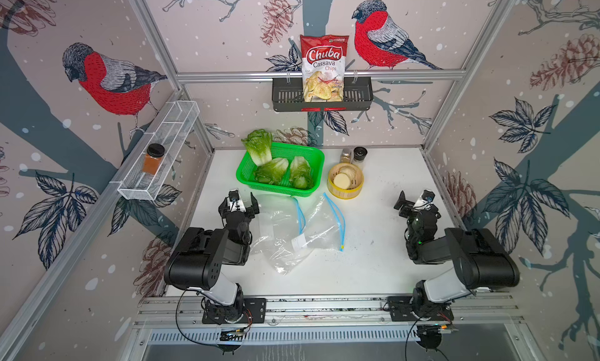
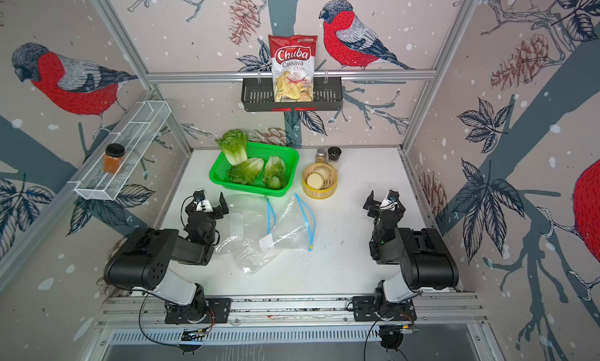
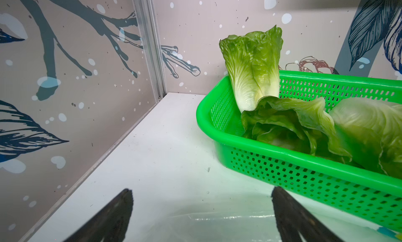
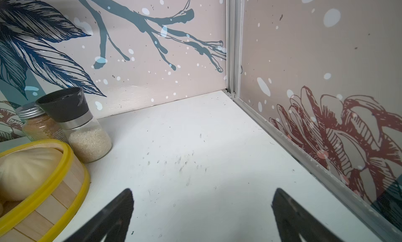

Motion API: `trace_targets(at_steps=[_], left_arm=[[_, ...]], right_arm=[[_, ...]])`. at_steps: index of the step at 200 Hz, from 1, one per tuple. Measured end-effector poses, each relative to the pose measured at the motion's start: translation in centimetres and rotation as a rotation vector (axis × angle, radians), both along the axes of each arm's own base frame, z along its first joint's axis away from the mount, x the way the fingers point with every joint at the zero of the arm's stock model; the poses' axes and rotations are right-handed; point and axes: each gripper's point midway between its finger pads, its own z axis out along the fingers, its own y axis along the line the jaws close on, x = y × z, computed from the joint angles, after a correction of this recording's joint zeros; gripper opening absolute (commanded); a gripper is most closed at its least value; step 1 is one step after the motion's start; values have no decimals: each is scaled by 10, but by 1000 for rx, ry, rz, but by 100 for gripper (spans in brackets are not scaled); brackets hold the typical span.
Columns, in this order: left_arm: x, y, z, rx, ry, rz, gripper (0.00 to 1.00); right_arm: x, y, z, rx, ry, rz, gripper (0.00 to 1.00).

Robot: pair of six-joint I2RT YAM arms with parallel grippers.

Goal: Put the chinese cabbages into a zipper bag and zip it
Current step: Pick up the zipper food storage bag at the center of the board.

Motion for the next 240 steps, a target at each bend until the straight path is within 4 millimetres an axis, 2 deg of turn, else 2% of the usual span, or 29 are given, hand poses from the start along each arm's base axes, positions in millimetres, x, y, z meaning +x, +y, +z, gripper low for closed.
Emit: trace_targets(at_steps=[194,211,240], left_arm=[[-1,-1,0,-1,0,-5,98],[-5,-3,-4,-1,5,-21,98],[-24,0,-7,-2,-9,-13,98]], right_arm=[[0,1,-1,0,1,3,100],[-2,4,-1,-5,3,3,100],[-10,6,-2,-19,-7,-26,100]])
